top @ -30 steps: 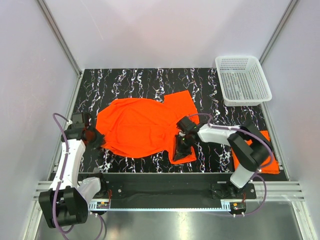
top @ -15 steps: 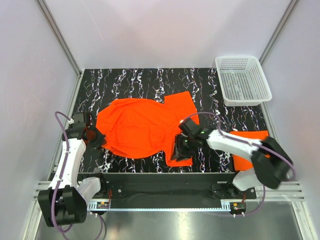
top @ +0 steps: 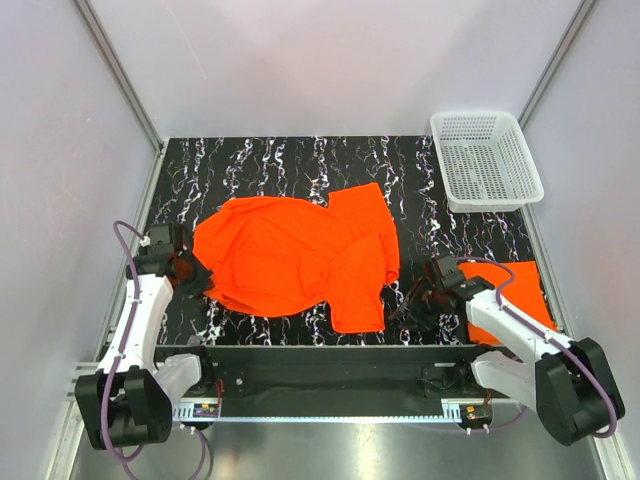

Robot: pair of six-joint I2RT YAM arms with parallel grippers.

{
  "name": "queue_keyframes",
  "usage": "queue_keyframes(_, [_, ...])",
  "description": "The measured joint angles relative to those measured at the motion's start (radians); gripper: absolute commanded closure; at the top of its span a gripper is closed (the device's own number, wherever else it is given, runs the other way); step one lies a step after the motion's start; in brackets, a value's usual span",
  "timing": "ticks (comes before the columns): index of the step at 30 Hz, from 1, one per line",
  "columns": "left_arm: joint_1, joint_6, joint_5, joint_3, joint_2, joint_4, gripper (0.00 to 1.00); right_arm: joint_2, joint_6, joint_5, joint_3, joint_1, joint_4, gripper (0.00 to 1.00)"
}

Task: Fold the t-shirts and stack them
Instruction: Flatten the tshirt out

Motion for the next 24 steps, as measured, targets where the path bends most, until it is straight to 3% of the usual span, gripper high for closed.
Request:
queue_keyframes(11, [-0.005, 0.004, 0.0, 0.018, 0.022, 0.013, 1.0, 0.139, 0.02, -0.114, -0.023, -0.035, 0.123, 0.53])
queue_keyframes(24, [-0.005, 0.004, 0.0, 0.024, 0.033, 0.014, 1.0, 0.111, 0.047, -0.2, -0.087, -0.034, 0.193, 0.53])
